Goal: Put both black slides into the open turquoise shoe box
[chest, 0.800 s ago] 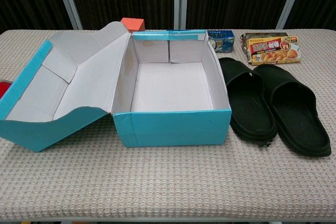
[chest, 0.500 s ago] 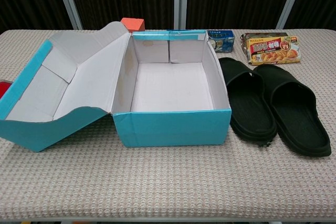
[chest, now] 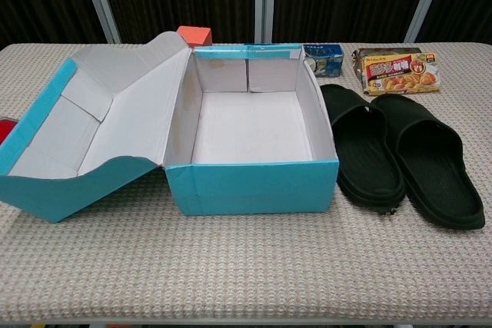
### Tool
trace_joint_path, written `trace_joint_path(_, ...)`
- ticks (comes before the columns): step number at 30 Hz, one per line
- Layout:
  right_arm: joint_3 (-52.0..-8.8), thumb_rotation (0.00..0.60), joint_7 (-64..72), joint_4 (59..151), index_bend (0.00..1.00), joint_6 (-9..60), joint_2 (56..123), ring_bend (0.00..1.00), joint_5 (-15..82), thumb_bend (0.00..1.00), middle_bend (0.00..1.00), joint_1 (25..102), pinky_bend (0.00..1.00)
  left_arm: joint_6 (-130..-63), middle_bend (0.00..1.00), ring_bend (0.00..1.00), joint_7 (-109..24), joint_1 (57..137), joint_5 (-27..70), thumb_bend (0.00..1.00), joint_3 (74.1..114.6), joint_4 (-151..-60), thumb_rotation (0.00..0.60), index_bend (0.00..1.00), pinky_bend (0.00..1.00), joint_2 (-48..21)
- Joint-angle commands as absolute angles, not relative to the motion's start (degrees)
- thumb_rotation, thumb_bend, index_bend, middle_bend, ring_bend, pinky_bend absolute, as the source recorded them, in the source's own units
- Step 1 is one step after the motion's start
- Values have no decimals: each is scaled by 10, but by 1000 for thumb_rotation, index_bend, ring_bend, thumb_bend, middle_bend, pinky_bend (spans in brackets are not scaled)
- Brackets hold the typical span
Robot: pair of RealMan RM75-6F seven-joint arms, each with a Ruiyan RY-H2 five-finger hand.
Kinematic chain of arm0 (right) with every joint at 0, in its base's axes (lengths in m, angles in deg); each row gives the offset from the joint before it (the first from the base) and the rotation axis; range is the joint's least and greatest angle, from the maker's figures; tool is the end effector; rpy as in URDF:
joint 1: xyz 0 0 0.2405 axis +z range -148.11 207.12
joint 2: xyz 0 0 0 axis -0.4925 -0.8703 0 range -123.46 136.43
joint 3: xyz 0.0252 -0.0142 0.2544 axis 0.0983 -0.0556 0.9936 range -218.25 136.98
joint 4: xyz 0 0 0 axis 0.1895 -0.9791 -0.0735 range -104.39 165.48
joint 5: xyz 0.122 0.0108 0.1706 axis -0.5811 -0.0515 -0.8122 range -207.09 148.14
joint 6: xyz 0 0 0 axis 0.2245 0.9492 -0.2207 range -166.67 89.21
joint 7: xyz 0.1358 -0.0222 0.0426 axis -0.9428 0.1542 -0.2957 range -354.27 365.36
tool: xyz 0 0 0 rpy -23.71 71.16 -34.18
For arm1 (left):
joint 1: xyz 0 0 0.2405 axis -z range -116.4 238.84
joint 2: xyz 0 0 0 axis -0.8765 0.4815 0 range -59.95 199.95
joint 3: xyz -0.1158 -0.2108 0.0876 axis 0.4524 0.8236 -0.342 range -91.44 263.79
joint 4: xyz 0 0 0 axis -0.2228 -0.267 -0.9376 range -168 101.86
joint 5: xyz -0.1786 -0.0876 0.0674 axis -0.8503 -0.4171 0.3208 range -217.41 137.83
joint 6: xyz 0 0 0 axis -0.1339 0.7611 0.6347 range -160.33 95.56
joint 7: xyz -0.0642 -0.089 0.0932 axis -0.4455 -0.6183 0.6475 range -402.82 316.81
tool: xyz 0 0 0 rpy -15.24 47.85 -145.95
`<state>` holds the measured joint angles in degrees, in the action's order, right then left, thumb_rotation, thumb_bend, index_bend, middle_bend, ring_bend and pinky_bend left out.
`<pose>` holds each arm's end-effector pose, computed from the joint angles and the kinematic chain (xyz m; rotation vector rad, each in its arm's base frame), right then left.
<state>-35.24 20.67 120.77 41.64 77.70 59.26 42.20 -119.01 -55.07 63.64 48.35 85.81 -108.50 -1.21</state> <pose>-0.2716 -0.2286 0.1156 1.5724 -0.6712 0.8811 -0.3603 0.1577 0.1423 -1.3825 -0.9644 -0.9031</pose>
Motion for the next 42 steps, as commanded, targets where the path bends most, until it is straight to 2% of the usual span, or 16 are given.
trace_joint_path(1,-309,600,268,1294,6,323,721,8,518,3,117,478,158,-1188,208,97,-565,635,486,186,855,-1073,600,166,218,-18)
trace_joint_path(8,-244,600,332,1351,10,176,698,1,343,6,125,589,143,-1210,209,97,-606,632,510,187,847,-1056,600,179,218,-20)
trace_joint_path(11,-236,600,372,1350,39,141,712,1,281,16,129,634,80,-1212,208,97,-629,633,514,187,847,-1066,600,186,218,-13)
trace_joint_path(15,-235,600,436,1332,47,105,746,19,154,26,142,711,14,-1212,208,97,-629,641,524,188,847,-1083,600,190,219,-2)
trace_joint_path(20,-247,600,513,1302,44,109,788,77,10,33,156,802,9,-1209,209,97,-631,643,528,187,844,-1093,600,189,218,11)
trace_joint_path(26,-279,600,607,1271,38,150,834,73,-133,35,157,892,4,-1210,209,97,-661,643,537,187,836,-1085,600,189,219,21)
trace_joint_path(30,-299,600,653,1247,9,166,866,34,-214,36,121,935,0,-1201,209,97,-700,647,548,188,824,-1072,600,189,230,26)
trace_joint_path(42,-314,600,691,1150,1,164,939,5,-302,47,92,987,0,-1211,209,97,-744,641,545,189,821,-1038,600,189,238,22)
